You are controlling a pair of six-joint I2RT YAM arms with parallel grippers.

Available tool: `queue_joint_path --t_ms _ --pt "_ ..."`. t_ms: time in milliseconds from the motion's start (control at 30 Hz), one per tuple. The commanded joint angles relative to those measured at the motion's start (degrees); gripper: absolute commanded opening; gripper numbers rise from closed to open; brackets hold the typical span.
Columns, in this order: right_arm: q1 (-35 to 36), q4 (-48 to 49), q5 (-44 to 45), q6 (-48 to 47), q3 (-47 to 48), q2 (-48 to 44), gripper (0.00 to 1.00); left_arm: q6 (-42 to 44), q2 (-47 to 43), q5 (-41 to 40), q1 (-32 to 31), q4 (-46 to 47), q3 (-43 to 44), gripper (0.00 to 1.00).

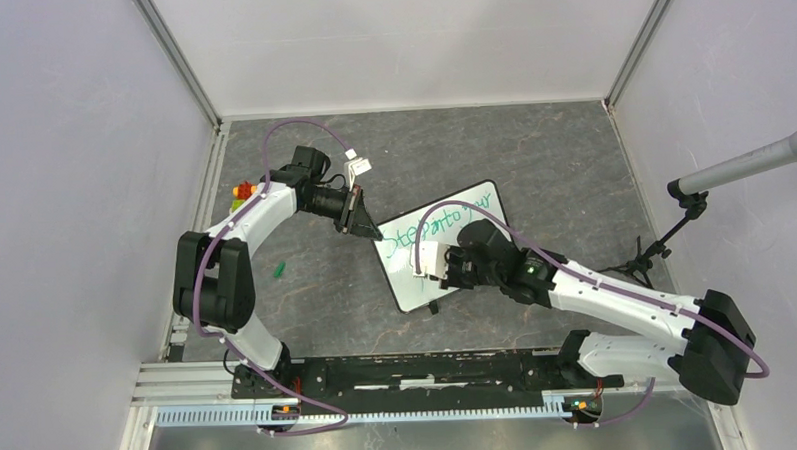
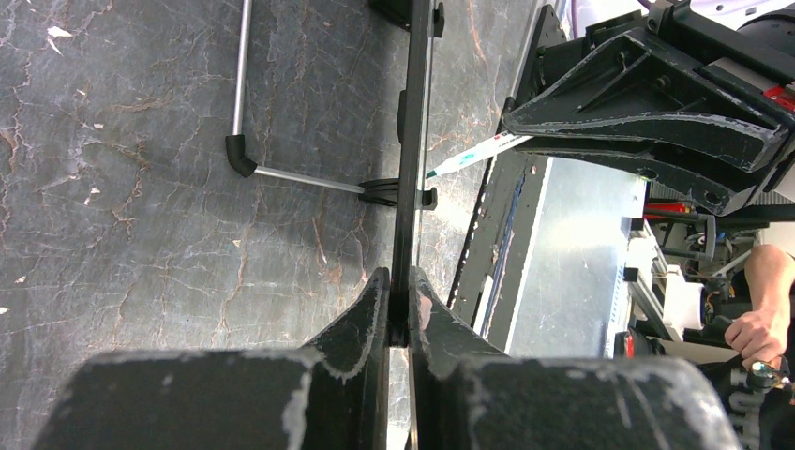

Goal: Write a sentence on the whiteboard

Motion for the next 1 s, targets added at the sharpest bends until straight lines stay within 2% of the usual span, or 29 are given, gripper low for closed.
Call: queue_joint_path --t_ms 0,567,967 --pt "0.0 1.92 1.3 0.06 2.51 0.73 0.0 2.05 0.53 -1.73 -0.2 1.18 -0.03 0.02" --pt "-3.14 0.69 3.39 0.8 2.21 -0.27 0.0 1.88 0.41 -1.96 -0.2 1.19 0.06 0.02" --pt "-3.0 -4.52 -2.77 -0.51 0.93 0.3 0.0 1.81 0.62 -1.99 -0.2 1.21 0.19 0.02"
